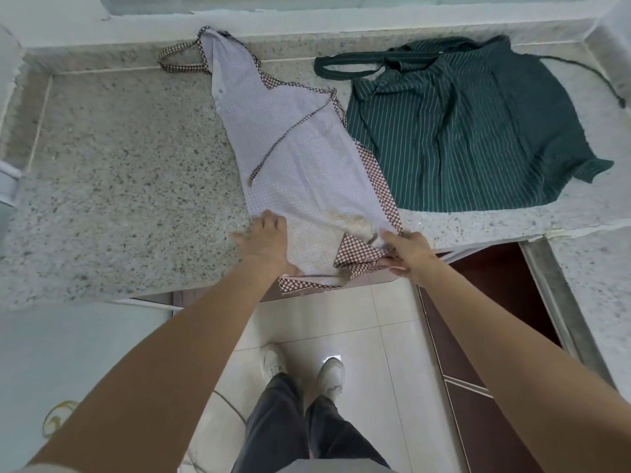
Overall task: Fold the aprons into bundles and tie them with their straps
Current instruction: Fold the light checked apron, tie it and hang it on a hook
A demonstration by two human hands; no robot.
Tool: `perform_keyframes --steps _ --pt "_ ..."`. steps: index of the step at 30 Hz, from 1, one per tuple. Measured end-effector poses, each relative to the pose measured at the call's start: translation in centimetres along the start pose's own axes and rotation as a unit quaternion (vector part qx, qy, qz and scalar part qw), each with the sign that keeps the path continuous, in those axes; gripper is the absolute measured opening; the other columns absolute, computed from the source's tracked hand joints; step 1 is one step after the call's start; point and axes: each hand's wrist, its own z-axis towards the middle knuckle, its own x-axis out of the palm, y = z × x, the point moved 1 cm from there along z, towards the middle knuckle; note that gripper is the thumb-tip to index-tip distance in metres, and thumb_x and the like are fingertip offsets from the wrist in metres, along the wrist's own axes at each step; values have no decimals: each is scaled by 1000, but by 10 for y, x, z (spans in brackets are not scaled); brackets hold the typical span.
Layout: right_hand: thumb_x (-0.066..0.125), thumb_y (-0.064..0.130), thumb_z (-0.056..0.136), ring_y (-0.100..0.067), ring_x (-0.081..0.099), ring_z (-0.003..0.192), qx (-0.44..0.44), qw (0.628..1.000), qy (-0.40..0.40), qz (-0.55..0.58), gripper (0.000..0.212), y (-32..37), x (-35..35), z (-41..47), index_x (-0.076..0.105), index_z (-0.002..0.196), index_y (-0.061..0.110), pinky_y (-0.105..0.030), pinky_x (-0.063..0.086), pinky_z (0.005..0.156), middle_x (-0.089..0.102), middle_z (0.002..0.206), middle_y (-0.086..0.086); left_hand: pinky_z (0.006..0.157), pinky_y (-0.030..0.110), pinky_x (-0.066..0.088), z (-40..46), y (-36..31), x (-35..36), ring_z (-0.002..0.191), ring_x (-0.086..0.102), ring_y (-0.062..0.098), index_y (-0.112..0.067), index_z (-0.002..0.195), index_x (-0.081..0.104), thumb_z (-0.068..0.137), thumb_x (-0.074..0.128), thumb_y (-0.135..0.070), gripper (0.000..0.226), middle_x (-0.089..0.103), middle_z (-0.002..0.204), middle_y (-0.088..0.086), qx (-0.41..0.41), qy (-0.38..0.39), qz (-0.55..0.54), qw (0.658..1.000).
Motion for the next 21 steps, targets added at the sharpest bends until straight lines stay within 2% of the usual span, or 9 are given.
perform_keyframes --steps 3,6,9,10,13,14,16,18,21 --pt "63 -1 84 -16 60 61 -34 995 -8 -88 39 0 5 4 47 120 2 -25 55 56 61 93 -12 105 64 26 2 -5 2 142 8 33 -9 147 3 63 75 -59 122 0 156 12 -8 1 -4 1000" --pt "61 -10 81 -22 62 77 -52 994 -54 -77 46 3 -9 12 47 122 5 -28 58 65 58 106 -14 106 64 25 4 -6 3 143 7 33 -9 147 2 64 77 -57 121 -1 156 12 -12 2 -6 1000" --pt "69 -4 78 -29 62 101 -58 991 -103 -60 38 1 -28 18 52 108 12 -41 56 82 60 114 -14 106 65 23 5 -6 3 143 5 34 -10 147 1 64 78 -54 122 -2 156 11 -13 1 -16 1000" --pt "69 -1 79 -30 61 104 -64 989 -115 -65 37 0 -31 19 50 107 12 -40 55 83 61 114 -14 106 65 23 5 -6 3 143 5 34 -11 147 0 63 78 -54 123 -2 156 11 -13 0 -22 1000" --pt "60 12 89 -28 56 94 -107 976 -115 -149 40 -1 -25 10 41 124 11 -28 48 63 56 116 -19 108 65 19 2 -7 6 144 2 32 -10 148 -2 64 77 -56 124 -6 156 10 -16 5 -41 999" --pt "56 16 92 -28 52 94 -139 962 -116 -205 41 -2 -20 6 39 129 12 -27 45 65 52 118 -20 109 63 16 -1 -7 8 144 1 31 -10 148 0 65 76 -56 122 -8 157 10 -17 -2 -58 998" --pt "49 15 95 -30 42 108 -241 893 -149 -350 38 -6 -10 -3 40 132 12 -29 40 82 41 126 -19 111 57 14 -9 -6 15 144 5 29 -13 146 13 68 75 -51 107 -2 156 9 -10 -55 -113 992" --pt "45 11 95 -29 38 116 -350 821 -147 -427 33 -8 -1 -10 49 128 8 -35 41 94 41 128 -16 109 45 21 -20 -6 23 134 24 27 -15 135 35 75 72 -42 76 24 147 9 25 -153 -138 978" --pt "41 22 99 -30 54 101 -359 814 -38 -455 27 -7 10 -21 56 118 9 -37 47 78 58 113 -15 92 36 33 -32 -2 32 110 47 28 -9 109 53 88 56 -23 25 51 115 9 58 -202 -164 964"
